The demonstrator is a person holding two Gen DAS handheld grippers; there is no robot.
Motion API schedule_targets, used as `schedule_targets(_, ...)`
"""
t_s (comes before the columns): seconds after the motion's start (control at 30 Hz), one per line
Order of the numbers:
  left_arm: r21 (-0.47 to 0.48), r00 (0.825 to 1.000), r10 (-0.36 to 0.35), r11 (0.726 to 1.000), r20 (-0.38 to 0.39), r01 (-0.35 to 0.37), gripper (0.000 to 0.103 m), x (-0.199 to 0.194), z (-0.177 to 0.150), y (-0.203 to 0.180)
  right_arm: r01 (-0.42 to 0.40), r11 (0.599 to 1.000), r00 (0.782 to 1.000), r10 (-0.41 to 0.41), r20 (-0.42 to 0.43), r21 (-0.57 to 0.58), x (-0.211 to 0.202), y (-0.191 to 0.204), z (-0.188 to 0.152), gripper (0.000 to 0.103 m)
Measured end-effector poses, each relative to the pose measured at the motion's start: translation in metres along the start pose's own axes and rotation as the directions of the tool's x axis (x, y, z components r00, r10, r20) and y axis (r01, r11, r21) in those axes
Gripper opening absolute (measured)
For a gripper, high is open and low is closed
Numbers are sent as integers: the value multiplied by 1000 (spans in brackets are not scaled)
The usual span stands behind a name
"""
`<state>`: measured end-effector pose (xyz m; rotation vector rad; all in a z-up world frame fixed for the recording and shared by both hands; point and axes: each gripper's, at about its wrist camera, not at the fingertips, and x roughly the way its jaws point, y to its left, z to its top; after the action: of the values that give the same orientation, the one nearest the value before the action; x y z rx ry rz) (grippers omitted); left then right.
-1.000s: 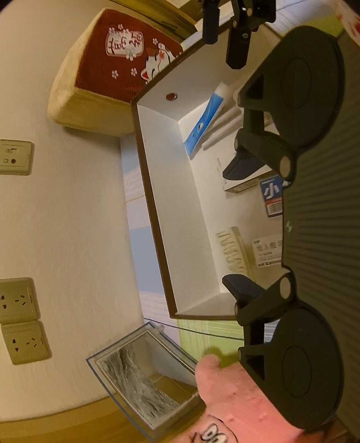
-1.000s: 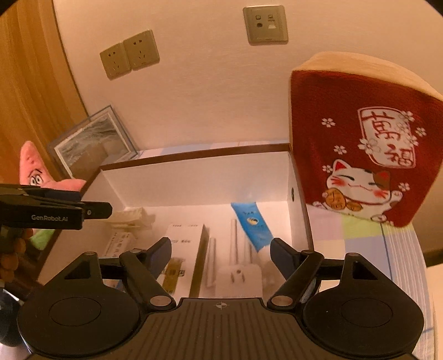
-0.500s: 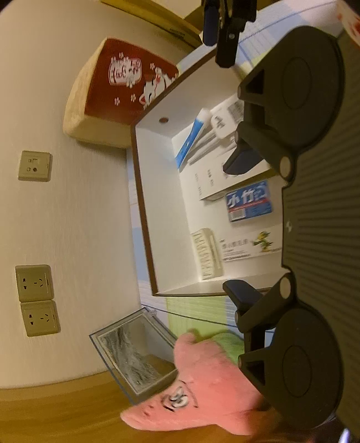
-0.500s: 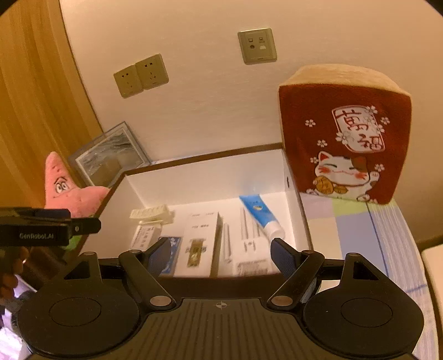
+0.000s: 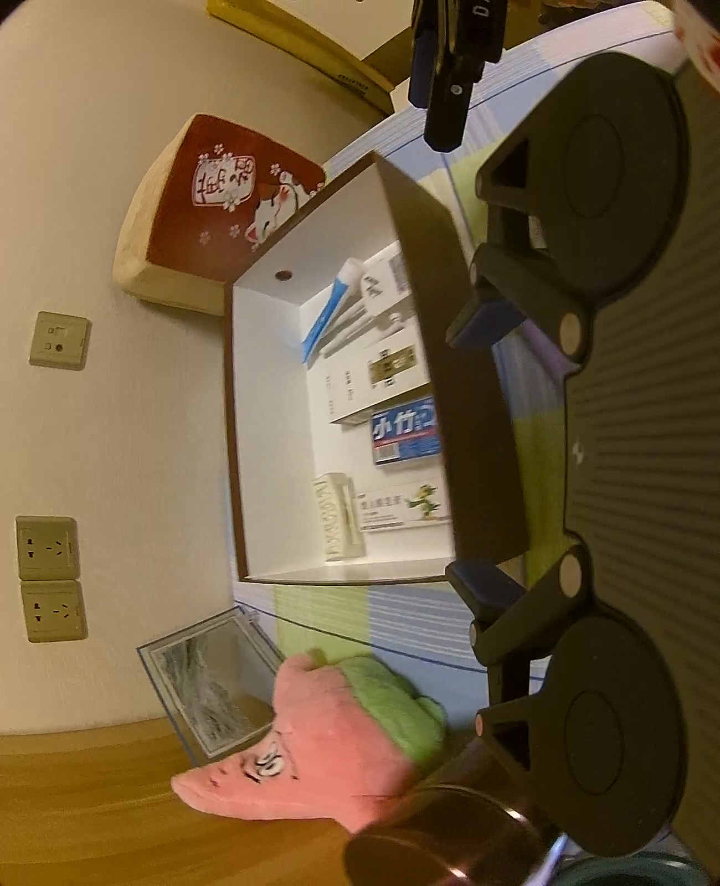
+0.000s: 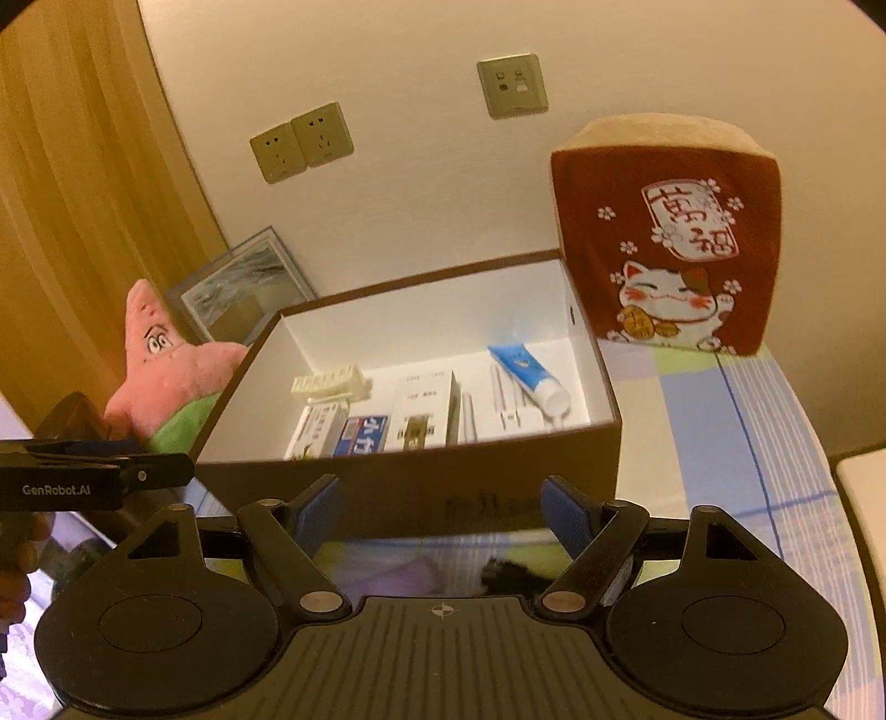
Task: Organize rigid objects
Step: 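Raise both open tools out of the box and back over the cloth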
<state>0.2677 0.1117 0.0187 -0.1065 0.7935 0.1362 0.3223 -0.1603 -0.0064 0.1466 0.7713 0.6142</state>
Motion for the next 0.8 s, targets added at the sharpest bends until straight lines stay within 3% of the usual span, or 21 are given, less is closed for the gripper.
schedule_targets(0.8,44,986,-75,996,-147,82,80,-12,-77,-46,16,1000,989,-16,-146,-3,-29,3,-72,76)
